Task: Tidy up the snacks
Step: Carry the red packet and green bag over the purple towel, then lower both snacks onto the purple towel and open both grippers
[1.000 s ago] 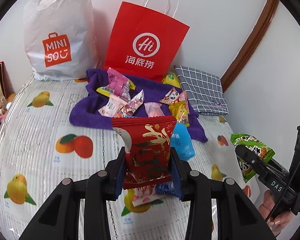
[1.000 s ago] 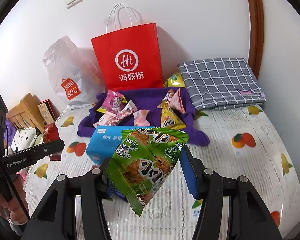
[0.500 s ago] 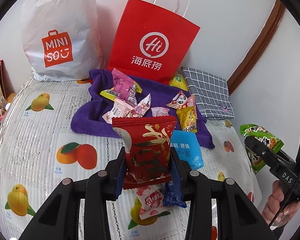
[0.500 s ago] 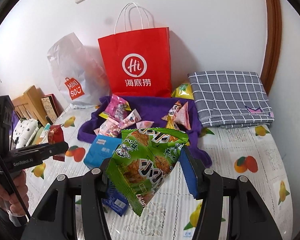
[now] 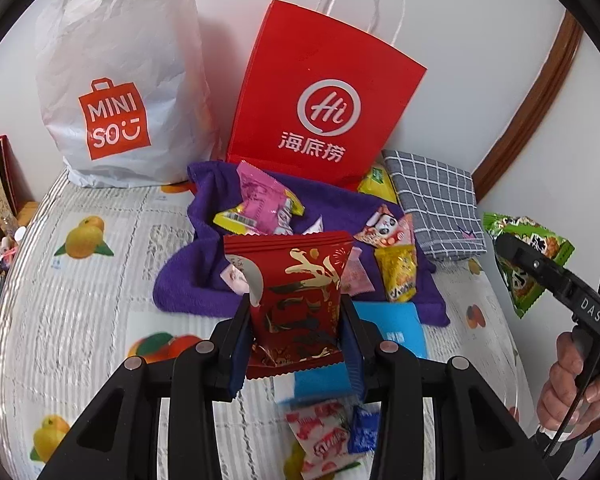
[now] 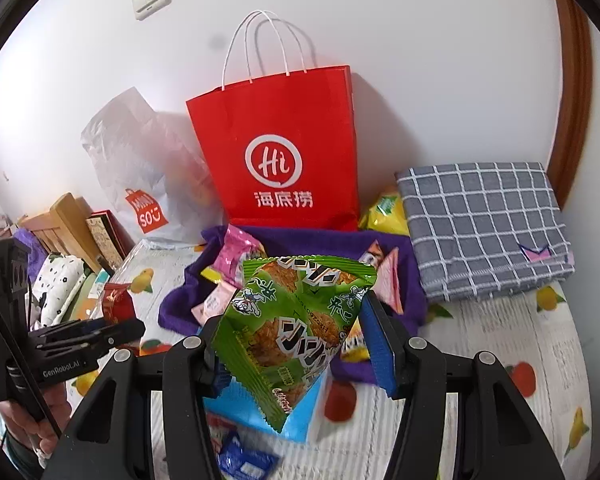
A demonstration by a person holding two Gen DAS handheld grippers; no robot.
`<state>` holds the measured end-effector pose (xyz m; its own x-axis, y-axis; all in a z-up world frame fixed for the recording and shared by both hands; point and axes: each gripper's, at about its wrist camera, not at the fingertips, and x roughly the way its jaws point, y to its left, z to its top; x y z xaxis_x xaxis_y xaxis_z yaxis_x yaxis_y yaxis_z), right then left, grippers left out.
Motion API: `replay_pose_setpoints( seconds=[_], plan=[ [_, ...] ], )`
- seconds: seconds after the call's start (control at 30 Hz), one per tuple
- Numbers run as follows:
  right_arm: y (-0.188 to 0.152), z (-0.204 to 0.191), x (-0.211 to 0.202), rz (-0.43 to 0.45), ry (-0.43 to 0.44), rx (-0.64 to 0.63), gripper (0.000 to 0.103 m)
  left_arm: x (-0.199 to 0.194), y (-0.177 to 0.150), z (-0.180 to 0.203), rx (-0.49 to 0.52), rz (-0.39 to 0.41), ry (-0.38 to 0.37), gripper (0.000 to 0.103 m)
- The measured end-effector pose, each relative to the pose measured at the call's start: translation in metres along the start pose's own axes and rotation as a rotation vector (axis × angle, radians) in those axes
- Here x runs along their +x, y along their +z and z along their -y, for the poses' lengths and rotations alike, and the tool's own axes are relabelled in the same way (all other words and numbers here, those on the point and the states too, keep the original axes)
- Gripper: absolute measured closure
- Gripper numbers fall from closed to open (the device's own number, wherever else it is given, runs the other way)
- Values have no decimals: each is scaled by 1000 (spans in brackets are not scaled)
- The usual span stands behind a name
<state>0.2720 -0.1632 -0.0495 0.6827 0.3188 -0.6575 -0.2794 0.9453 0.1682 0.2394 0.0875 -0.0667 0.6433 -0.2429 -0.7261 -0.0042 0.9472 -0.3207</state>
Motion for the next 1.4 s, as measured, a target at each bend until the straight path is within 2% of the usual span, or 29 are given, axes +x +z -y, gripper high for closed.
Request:
replay_pose_setpoints(
  seconds=[0.4,0.67,0.87,0.97,1.4],
  plan=[
    [28,-4,64,-69,49,-3,48,30,22,-22,-2,-22,27,65],
    [24,1,116,-159,71,0,48,55,35,-33,-17,-51,28,65],
    [13,11,145,-238,44,-7,48,78,38,-35,-14,-89,26,65],
    [9,16,153,-279,52,5,48,90,39,-35,-12,-103,29,65],
    [1,15,170,-309,32,-8,48,119,42,-23,5,-144,13,65]
  ],
)
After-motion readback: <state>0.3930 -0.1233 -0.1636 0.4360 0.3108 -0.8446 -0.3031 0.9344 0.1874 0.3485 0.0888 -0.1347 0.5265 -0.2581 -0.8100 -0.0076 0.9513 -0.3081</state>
